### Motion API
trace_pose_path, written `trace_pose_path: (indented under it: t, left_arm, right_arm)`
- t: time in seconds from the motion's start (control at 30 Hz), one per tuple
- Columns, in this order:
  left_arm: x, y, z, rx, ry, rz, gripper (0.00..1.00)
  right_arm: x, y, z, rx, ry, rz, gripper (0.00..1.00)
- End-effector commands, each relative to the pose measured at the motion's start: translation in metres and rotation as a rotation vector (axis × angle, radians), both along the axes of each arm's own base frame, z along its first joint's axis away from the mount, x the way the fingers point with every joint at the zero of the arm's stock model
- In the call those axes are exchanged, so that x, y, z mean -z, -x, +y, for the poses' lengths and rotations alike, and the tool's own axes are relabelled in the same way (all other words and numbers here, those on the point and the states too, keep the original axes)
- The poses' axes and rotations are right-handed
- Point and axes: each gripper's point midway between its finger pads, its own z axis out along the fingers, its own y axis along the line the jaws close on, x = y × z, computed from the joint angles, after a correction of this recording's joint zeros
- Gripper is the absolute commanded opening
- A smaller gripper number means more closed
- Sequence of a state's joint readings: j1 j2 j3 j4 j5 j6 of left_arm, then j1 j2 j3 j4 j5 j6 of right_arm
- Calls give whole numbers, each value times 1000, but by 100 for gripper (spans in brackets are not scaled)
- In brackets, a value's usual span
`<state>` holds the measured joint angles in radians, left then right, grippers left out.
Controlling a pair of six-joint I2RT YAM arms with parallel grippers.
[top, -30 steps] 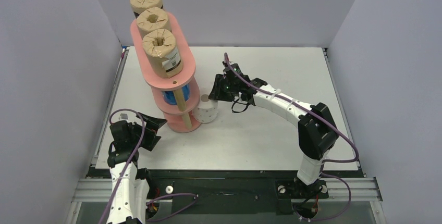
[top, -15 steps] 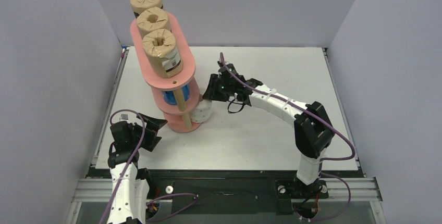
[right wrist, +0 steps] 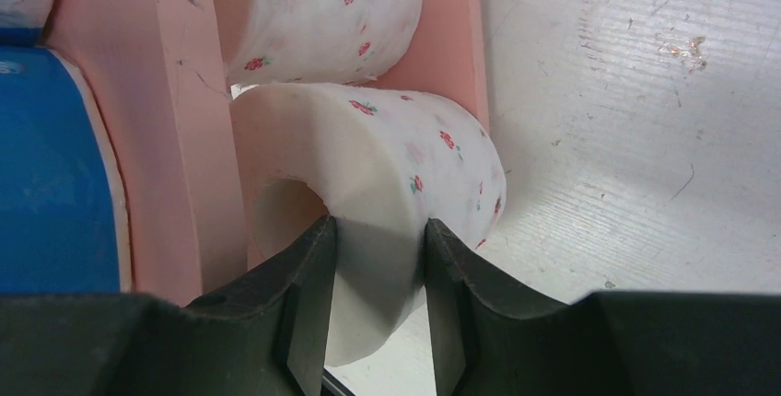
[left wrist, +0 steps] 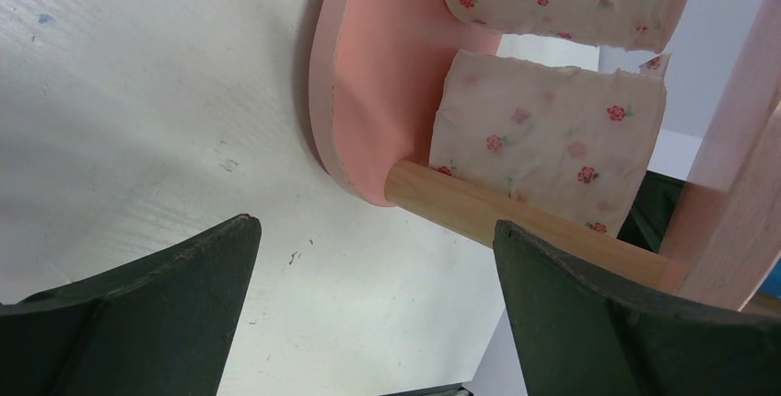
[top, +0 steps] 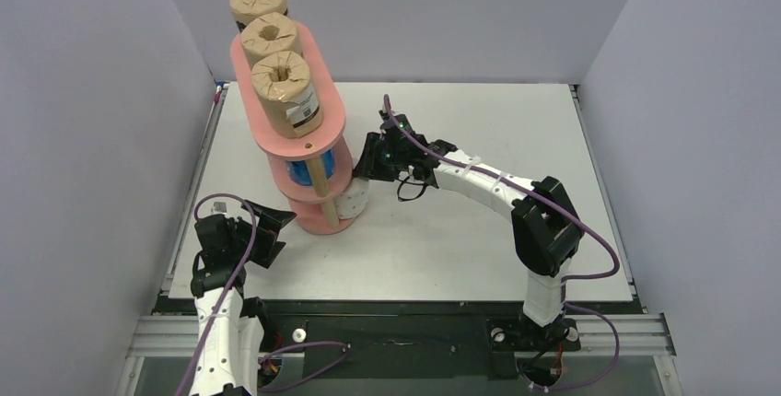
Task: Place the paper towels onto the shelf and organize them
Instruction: Place the paper towel on the shelf.
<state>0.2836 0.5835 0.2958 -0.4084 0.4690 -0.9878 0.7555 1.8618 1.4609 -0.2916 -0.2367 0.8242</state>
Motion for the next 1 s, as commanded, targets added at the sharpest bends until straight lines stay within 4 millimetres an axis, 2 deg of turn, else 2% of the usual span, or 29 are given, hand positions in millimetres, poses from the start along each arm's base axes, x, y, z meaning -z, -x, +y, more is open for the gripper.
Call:
trace_pose_path:
  t: [0.0,0.2,0.43,0.63,0.67,0.77,0.83,0.9,0.93,0.97]
  left_arm:
    - [-9,-5,1,2,-1,-44,99]
    - [-8,-5,1,2,0,-43,98]
    - [-8,-5,1,3,-1,-42,98]
    - [-10,-5,1,4,-2,-44,99]
    - [-11,-5,1,4,-3,-45,99]
    - [-12,-5,1,7,-11,-46,98]
    - [-15,-6,2,6,-13,-51,99]
    - [-17,-7,2,8,-15,-53,99]
    - [-18,-8,2,8,-16,-56,99]
    - [-18,-8,3,8,-18,-52,99]
  right_arm:
    - [-42,-6,15,-4,-102,-75,30]
    - [-45,-3,12,0,-105,-77,38]
    - [-48,2,11,-2,-110,-78,52]
    - [-55,7,5,0,-118,-84,54]
    - [-61,8,2,0,-125,-95,55]
    - [-64,14,-9,3,-122,-103,55]
    - [-69,16,-21,14,-124,-113,56]
    - [-82,19,-35,30,-140,-136,56]
    - [-79,19,-42,38,-132,-134,56]
    - [-89,21,-47,40,-144,-152,56]
